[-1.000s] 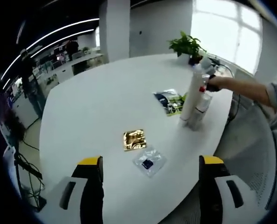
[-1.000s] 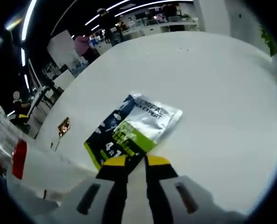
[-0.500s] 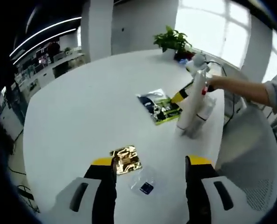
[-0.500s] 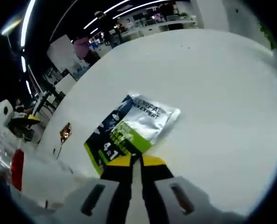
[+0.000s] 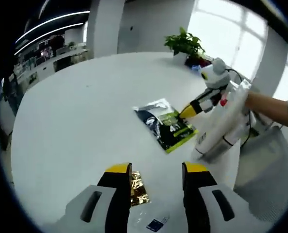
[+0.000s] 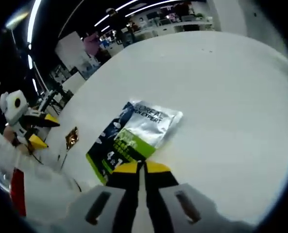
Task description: Arrange the skincare products in the storage area until every visible bottle or jar stands upright without overlapping.
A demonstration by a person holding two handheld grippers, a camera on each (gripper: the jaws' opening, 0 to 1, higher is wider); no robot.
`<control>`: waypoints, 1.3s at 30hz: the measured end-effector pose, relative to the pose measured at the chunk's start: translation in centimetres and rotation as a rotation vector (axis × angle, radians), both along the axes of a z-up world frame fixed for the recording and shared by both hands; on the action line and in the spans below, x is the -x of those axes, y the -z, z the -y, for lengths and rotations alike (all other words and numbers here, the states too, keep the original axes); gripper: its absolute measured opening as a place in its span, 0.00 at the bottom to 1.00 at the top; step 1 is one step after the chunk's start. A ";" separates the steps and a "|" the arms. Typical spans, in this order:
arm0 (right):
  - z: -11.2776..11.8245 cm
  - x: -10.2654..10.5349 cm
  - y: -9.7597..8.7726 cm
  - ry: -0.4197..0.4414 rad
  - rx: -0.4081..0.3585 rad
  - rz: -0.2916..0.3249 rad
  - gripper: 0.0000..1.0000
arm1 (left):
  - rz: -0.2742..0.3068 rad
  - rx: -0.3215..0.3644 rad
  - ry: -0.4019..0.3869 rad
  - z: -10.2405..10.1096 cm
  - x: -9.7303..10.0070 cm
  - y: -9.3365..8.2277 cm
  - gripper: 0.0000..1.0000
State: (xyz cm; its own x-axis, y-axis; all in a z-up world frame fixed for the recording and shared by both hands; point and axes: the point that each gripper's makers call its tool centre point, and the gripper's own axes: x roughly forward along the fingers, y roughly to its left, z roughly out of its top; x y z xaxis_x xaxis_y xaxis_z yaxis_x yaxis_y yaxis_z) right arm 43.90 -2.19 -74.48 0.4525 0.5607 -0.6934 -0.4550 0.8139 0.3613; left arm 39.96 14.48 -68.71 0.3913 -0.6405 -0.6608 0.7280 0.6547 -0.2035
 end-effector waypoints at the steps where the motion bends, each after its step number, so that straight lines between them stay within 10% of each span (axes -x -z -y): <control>1: -0.2 0.0 0.0 -0.002 -0.006 -0.004 0.04 | -0.004 0.001 -0.002 0.2 -0.2 0.2 0.37; 21: -2.6 -0.3 0.0 -0.019 -0.101 -0.038 0.02 | -0.190 0.050 -0.057 4.1 -1.6 4.6 0.32; 39: -3.5 -0.4 0.1 -0.012 -0.175 -0.069 0.02 | -0.268 0.191 -0.152 4.7 -2.5 4.7 0.29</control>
